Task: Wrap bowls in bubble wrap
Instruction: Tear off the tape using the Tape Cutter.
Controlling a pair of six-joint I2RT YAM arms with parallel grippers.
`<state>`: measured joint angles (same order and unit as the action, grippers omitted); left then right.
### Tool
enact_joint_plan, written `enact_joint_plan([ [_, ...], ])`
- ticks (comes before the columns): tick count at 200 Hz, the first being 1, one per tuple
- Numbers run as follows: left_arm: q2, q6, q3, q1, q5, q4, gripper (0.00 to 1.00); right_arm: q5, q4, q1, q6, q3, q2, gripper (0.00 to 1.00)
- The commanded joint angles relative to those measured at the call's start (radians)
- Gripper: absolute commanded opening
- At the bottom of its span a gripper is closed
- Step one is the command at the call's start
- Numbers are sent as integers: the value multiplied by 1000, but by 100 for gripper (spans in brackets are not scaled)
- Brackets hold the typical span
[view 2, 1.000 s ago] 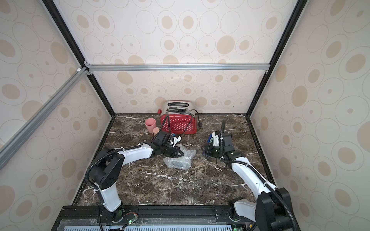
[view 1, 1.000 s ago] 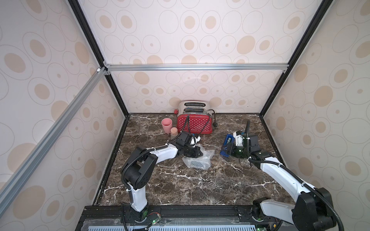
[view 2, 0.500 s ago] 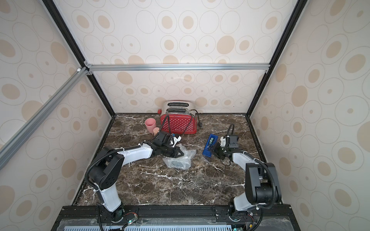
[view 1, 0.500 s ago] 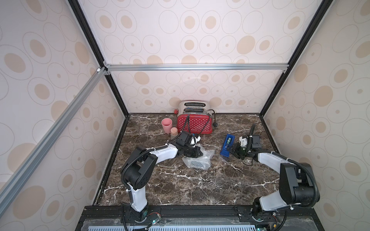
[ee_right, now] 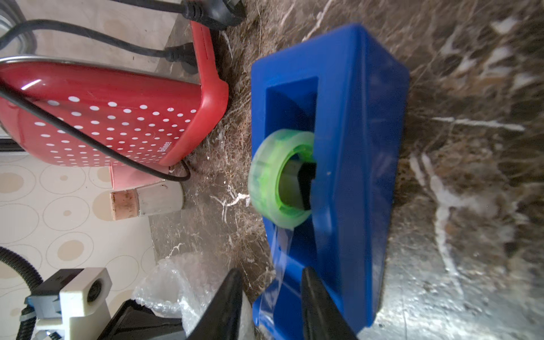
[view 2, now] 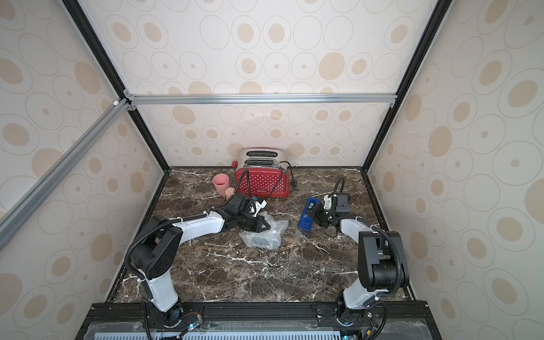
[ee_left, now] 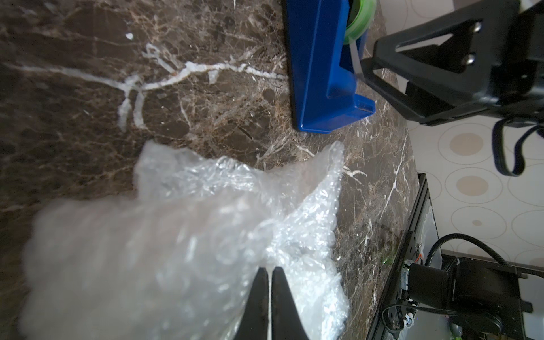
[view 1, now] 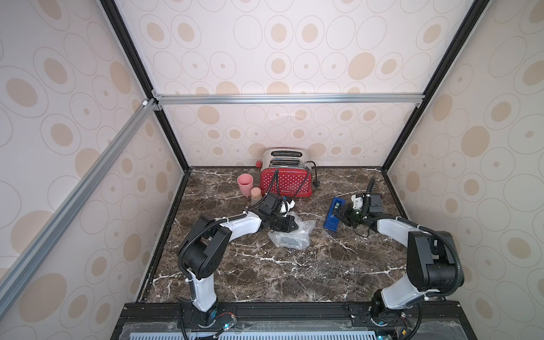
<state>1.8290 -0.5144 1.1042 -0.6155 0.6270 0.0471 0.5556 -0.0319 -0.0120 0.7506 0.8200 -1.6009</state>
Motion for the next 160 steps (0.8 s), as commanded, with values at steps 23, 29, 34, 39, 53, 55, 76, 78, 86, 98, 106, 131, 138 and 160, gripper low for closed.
enact_joint_plan([
  [23, -22, 25, 2, -4, -1, 22, 7, 45, -40, -3, 37, 31, -53, 33],
  [29, -21, 25, 3, -5, -1, 22, 7, 48, -46, -3, 41, 32, -57, 32],
  [34, -22, 25, 3, -5, -1, 21, 7, 50, -50, -3, 42, 29, -60, 30],
  [39, -20, 25, 3, -4, -1, 20, 7, 54, -54, -3, 47, 29, -64, 29],
  [53, -17, 27, 3, -4, 0, 20, 7, 69, -62, -3, 55, 31, -75, 26],
  [55, -19, 27, 3, -4, 0, 20, 7, 71, -64, -3, 56, 31, -76, 26],
  [76, -15, 27, 5, -5, 1, 20, 7, 72, -66, -3, 58, 27, -72, 21],
  [78, -16, 27, 5, -4, 1, 20, 7, 72, -66, -3, 58, 26, -70, 20],
  [86, -15, 28, 5, -5, 2, 20, 7, 71, -64, -3, 58, 26, -67, 19],
  [98, -14, 28, 6, -6, 2, 20, 6, 75, -64, -3, 59, 25, -67, 15],
  [106, -14, 28, 5, -6, 2, 20, 6, 80, -69, -3, 62, 27, -68, 12],
  [131, -14, 28, 3, -6, 2, 19, 6, 91, -84, -3, 76, 23, -63, 2],
  [138, -13, 28, 3, -6, 2, 19, 6, 96, -88, -3, 82, 22, -58, 0],
  [160, -12, 29, 3, -6, 0, 19, 6, 109, -89, -3, 92, 19, -27, 0],
])
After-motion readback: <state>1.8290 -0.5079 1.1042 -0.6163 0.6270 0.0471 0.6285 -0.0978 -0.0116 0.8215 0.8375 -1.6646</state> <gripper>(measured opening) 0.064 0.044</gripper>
